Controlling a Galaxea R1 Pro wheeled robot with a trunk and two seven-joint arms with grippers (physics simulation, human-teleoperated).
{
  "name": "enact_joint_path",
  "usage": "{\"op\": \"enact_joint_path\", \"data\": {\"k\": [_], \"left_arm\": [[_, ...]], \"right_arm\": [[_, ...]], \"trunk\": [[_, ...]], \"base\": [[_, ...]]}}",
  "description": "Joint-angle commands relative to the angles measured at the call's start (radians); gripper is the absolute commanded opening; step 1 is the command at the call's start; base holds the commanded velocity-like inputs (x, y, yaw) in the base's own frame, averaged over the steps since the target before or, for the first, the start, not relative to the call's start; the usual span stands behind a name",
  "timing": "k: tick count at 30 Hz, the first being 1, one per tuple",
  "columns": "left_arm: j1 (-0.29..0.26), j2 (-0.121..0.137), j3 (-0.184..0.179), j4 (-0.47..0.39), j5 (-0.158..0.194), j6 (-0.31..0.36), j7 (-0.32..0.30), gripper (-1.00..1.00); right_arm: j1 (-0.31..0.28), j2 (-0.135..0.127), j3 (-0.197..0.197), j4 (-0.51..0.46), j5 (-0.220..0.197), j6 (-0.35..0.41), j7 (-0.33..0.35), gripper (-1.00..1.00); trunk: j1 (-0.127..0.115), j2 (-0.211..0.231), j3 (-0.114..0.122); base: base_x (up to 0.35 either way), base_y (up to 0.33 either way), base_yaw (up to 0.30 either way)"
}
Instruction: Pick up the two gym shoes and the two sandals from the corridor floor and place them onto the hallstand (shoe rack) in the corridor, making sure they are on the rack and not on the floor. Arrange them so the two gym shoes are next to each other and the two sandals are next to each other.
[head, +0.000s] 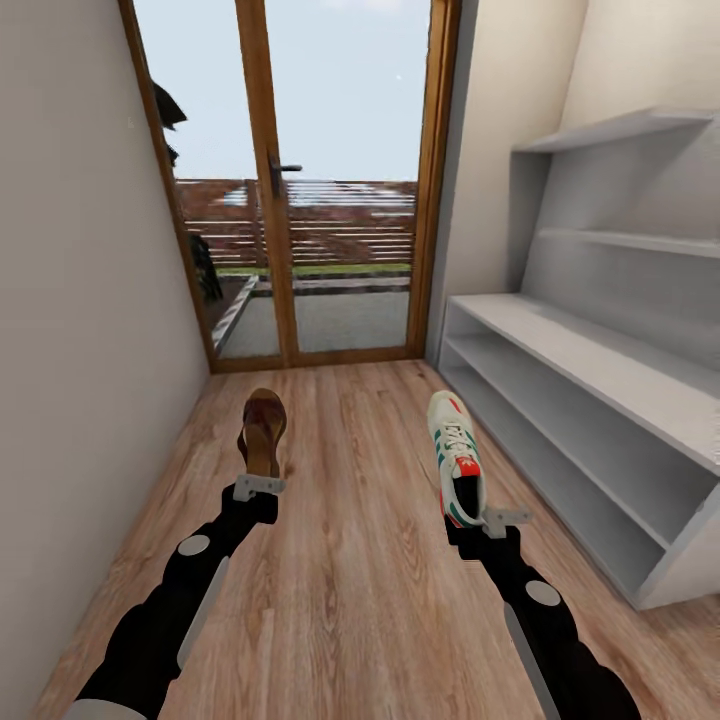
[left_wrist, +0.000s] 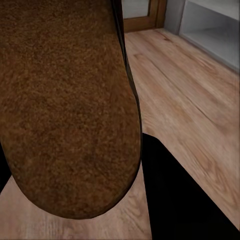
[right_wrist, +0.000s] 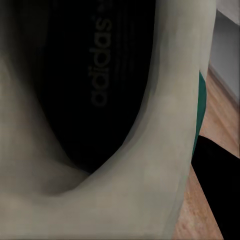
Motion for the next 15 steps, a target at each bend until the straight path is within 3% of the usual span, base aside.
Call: {"op": "enact_joint_path", "data": {"k": [1,3,15], "left_arm": [[0.0,0.001,-0.001,-0.002,-0.002,0.006,-0.003,-1.0],[-0.001,0.001,-0.001,-0.002,-0.002,0.006,-0.003,-1.0],[0.046,0.005,0.004,0.062,0.007,-0.02,-0.004,-1.0]], "right_arm": [[0.0,0.0,0.0,-0.002,0.0,0.006,-0.001,-1.0],[0.0,0.0,0.0,-0.001,0.002,0.006,-0.002,-1.0],[0.0,0.0,0.004,0.011,0.007,0.017,-0.011,-1.0]], "trunk": [[0.0,0.0,-0.001],[0.0,0.0,-0.001],[0.0,0.0,-0.001]], "base": [[0.262,0.05,-0.038],[0.303,0.073,-0.014],[0.082,0.0,0.0]]}}
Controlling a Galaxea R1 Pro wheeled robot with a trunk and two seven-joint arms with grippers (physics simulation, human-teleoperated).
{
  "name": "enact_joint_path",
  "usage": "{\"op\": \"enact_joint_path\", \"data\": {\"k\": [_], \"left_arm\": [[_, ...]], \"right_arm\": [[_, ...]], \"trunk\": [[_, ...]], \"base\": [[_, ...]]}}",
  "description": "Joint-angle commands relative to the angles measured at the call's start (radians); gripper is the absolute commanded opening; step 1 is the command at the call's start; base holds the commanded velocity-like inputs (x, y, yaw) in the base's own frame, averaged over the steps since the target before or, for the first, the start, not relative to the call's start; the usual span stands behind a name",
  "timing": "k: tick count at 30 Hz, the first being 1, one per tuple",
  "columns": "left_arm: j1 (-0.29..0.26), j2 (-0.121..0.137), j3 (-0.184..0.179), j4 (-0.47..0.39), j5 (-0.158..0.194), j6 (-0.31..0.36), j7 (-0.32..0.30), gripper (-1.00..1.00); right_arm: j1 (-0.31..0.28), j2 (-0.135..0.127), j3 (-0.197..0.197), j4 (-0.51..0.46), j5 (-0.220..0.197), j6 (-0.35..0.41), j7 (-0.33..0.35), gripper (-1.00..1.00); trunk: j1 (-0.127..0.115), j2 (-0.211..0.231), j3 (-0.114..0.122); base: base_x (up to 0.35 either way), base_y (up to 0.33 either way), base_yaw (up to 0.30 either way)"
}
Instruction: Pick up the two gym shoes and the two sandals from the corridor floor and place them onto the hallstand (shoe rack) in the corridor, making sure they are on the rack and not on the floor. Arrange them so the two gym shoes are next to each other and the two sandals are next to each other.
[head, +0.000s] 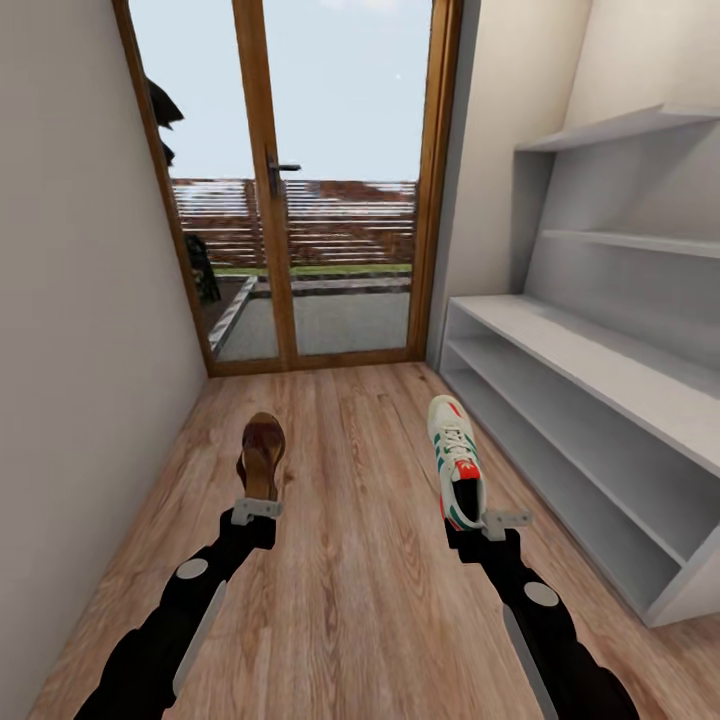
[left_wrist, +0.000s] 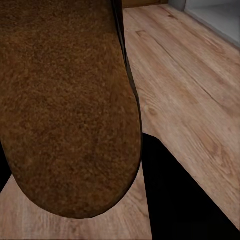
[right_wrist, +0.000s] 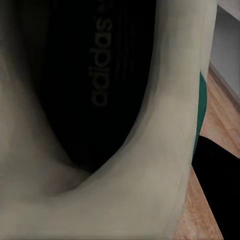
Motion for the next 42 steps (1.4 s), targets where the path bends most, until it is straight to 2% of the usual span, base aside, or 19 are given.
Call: {"op": "enact_joint_path", "data": {"k": [1,16,22,33,42], "left_arm": [[0.001,0.001,-0.001,0.0,-0.002,0.005,-0.002,-1.0],[0.001,0.001,-0.001,0.001,-0.001,0.005,-0.002,-1.0],[0.001,0.001,-0.001,0.001,-0.001,0.006,-0.002,-1.0],[0.001,-0.001,-0.002,0.001,-0.001,0.005,-0.002,-1.0],[0.001,-0.001,-0.002,0.001,0.0,0.006,-0.002,-1.0]], "right_arm": [[0.0,0.0,0.001,-0.002,0.001,0.006,-0.002,-1.0],[0.0,0.0,0.0,-0.002,0.002,0.006,-0.003,-1.0],[0.0,0.0,0.0,-0.003,0.002,0.006,-0.003,-1.0],[0.0,0.0,0.0,-0.003,0.006,0.007,-0.003,-1.0],[0.0,0.0,0.0,-0.003,0.005,0.007,-0.003,-1.0]], "trunk": [[0.0,0.0,-0.001],[0.0,0.0,-0.001],[0.0,0.0,0.002],[0.0,0.0,0.002],[0.0,0.0,0.002]], "base": [[0.247,0.0,0.0],[0.336,0.0,-0.004],[0.345,0.001,-0.179],[0.319,0.114,-0.02],[0.296,0.174,-0.261]]}}
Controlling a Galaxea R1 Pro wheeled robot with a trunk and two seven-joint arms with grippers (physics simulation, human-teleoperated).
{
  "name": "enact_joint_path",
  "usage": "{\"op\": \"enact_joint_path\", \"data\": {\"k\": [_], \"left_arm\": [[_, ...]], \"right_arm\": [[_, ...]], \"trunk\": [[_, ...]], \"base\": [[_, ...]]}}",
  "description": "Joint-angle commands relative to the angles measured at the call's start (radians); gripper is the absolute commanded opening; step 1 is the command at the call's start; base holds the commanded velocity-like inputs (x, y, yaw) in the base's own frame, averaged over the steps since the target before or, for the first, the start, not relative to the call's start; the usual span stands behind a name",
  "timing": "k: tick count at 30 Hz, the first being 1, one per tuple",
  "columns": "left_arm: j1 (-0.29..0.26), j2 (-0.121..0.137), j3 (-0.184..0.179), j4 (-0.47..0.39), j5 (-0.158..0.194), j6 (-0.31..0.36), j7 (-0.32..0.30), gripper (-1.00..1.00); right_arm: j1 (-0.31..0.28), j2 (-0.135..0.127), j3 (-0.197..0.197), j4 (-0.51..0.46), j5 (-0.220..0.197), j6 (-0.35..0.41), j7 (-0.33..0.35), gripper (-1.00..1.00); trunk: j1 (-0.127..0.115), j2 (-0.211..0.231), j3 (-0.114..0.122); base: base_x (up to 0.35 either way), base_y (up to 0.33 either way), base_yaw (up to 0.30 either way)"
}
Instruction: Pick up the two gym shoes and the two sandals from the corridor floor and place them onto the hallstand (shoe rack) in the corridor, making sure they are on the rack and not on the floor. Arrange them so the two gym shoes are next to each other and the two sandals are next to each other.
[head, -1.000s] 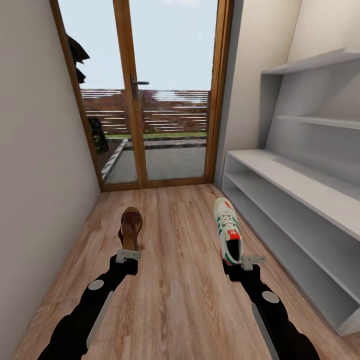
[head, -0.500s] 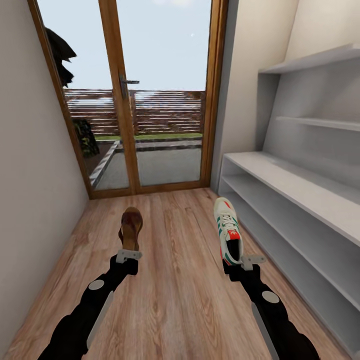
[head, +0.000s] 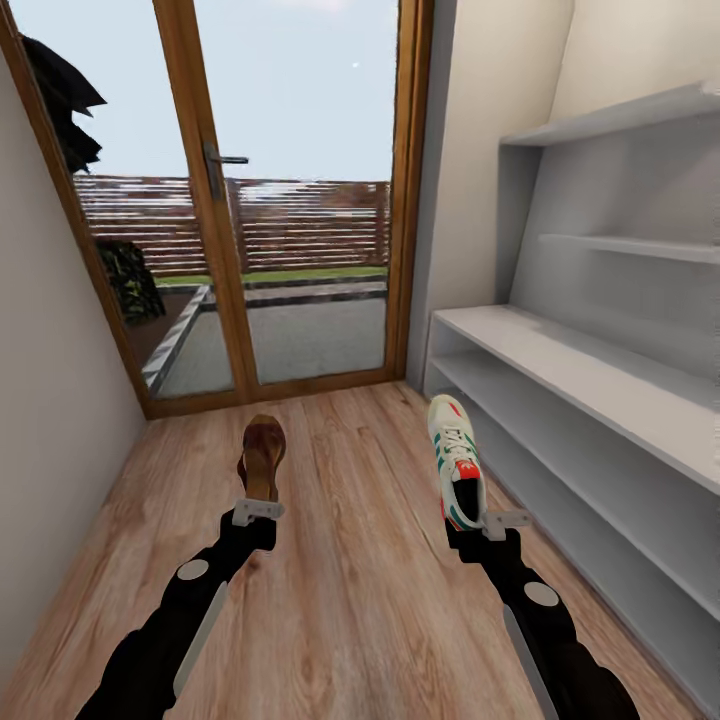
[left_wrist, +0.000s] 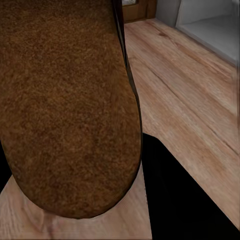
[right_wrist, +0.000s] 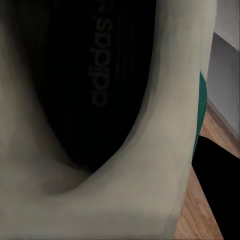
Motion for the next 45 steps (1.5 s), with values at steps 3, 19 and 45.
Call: {"op": "enact_joint_path", "data": {"k": [3,19,45], "left_arm": [[0.0,0.001,-0.001,-0.002,-0.001,0.005,-0.002,-1.0],[0.0,0.001,-0.001,-0.002,-0.001,0.005,-0.002,-1.0],[0.0,0.001,-0.001,-0.001,-0.001,-0.006,-0.002,-1.0]], "right_arm": [[-0.001,0.0,0.001,-0.002,0.001,0.006,-0.002,-1.0],[-0.001,0.0,0.001,-0.002,0.002,0.006,-0.002,-1.0],[-0.001,0.0,0.001,-0.002,0.001,0.006,-0.002,-1.0]], "trunk": [[0.0,0.0,-0.001],[0.0,0.0,-0.001],[0.0,0.0,-0.001]], "base": [[0.281,0.207,-0.299],[0.28,0.214,-0.163],[0.202,0.146,-0.197]]}}
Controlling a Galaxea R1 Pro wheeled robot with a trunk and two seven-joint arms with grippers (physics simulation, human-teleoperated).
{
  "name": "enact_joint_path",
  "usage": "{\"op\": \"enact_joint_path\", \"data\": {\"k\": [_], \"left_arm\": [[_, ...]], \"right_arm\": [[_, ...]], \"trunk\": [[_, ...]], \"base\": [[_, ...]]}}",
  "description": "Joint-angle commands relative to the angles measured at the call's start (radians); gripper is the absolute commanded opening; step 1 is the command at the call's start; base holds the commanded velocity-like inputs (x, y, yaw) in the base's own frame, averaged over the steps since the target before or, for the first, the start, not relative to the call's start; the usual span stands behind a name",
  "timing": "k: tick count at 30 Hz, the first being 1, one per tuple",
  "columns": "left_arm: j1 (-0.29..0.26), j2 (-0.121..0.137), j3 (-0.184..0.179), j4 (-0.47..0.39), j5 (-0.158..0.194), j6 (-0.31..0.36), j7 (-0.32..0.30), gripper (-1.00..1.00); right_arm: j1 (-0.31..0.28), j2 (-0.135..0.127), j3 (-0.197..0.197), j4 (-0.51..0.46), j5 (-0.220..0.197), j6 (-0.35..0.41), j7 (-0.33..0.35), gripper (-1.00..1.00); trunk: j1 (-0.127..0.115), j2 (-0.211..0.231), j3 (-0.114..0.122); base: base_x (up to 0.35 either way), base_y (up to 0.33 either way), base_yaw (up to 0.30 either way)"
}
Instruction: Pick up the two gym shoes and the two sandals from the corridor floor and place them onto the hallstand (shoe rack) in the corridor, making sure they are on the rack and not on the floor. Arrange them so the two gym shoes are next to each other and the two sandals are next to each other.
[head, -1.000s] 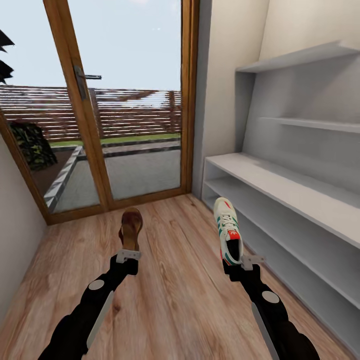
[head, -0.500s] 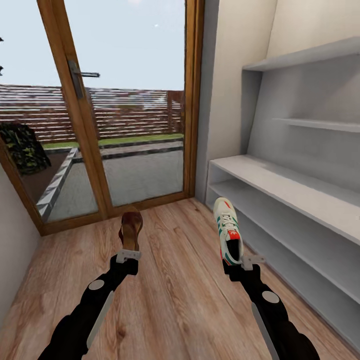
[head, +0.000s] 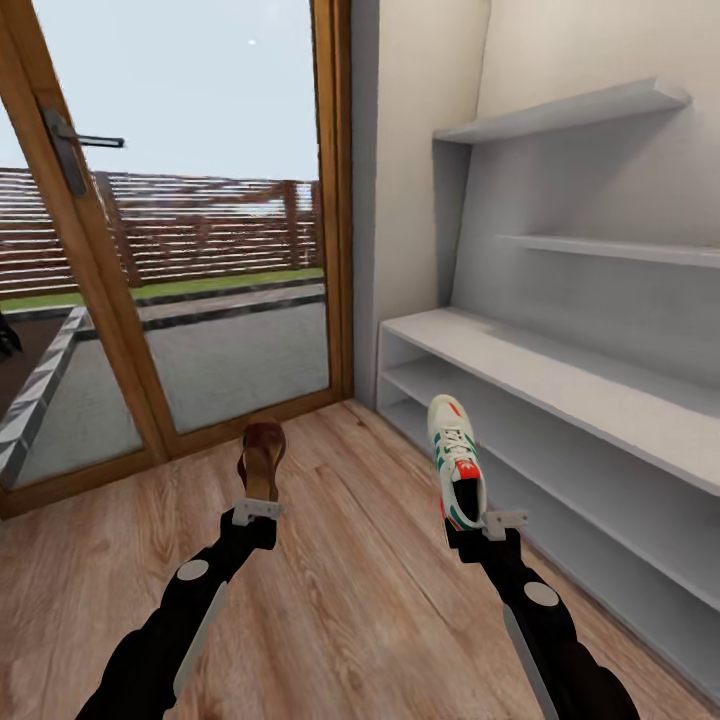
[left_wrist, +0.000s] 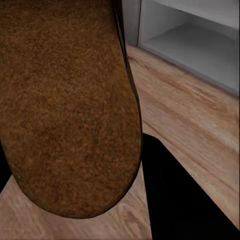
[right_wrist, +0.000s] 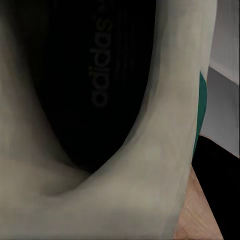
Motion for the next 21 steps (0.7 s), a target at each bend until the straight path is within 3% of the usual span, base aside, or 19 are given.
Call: {"op": "enact_joint_path", "data": {"k": [1,7,21], "left_arm": [[0.0,0.001,-0.001,-0.002,-0.001,0.006,-0.002,-1.0],[0.0,0.001,-0.001,-0.002,-0.001,0.006,-0.002,-1.0],[0.0,0.001,-0.001,-0.002,-0.001,0.006,-0.002,-1.0]], "right_arm": [[-0.001,0.0,0.001,-0.001,0.002,0.006,-0.002,-1.0],[-0.001,0.0,0.001,-0.001,0.002,0.006,-0.002,-1.0],[-0.001,0.0,0.001,-0.001,0.002,0.006,-0.002,-1.0]], "trunk": [[0.0,0.0,-0.001],[0.0,0.0,-0.001],[0.0,0.0,-0.001]], "base": [[0.003,0.001,-0.3],[0.134,0.078,-0.27],[0.28,0.218,-0.042]]}}
